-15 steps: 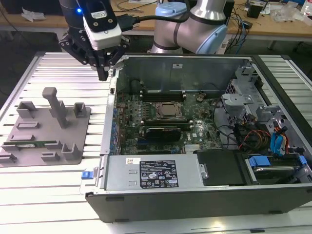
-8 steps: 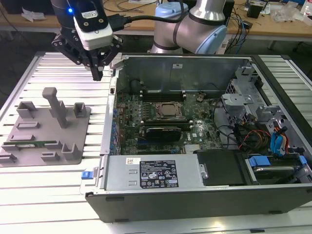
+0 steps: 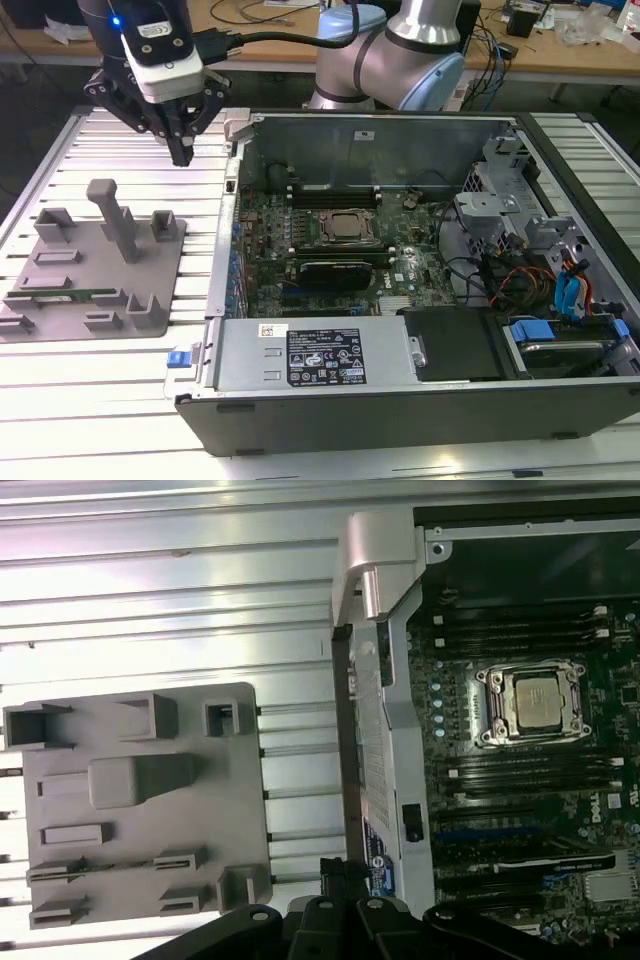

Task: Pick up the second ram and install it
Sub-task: 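Reach for the second ram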

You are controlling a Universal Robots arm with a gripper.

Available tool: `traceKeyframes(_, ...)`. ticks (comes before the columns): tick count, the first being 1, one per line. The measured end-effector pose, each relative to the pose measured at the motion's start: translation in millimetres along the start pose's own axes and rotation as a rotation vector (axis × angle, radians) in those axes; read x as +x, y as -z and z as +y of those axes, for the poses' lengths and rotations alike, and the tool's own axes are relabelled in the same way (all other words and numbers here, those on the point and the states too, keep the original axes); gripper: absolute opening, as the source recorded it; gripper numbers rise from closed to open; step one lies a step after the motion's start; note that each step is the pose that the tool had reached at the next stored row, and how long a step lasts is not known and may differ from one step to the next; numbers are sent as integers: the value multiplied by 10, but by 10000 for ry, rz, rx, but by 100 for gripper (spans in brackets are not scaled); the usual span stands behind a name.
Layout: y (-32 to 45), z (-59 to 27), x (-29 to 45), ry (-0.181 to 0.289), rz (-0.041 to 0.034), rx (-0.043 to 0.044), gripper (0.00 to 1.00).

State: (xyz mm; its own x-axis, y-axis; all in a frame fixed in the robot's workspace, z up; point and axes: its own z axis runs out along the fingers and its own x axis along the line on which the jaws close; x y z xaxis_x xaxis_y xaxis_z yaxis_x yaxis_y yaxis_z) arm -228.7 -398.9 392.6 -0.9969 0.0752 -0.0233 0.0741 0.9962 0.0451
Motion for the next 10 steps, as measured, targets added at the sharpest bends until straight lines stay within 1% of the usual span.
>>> traceKeyframes(1,0,-2,33,-1,0,0,8)
traceKeyframes(4,1,-7,94,-1,0,0,8)
traceKeyframes(6,2,-12,162,0,0,0,8)
traceKeyframes(10,3,-19,259,-1,0,0,8)
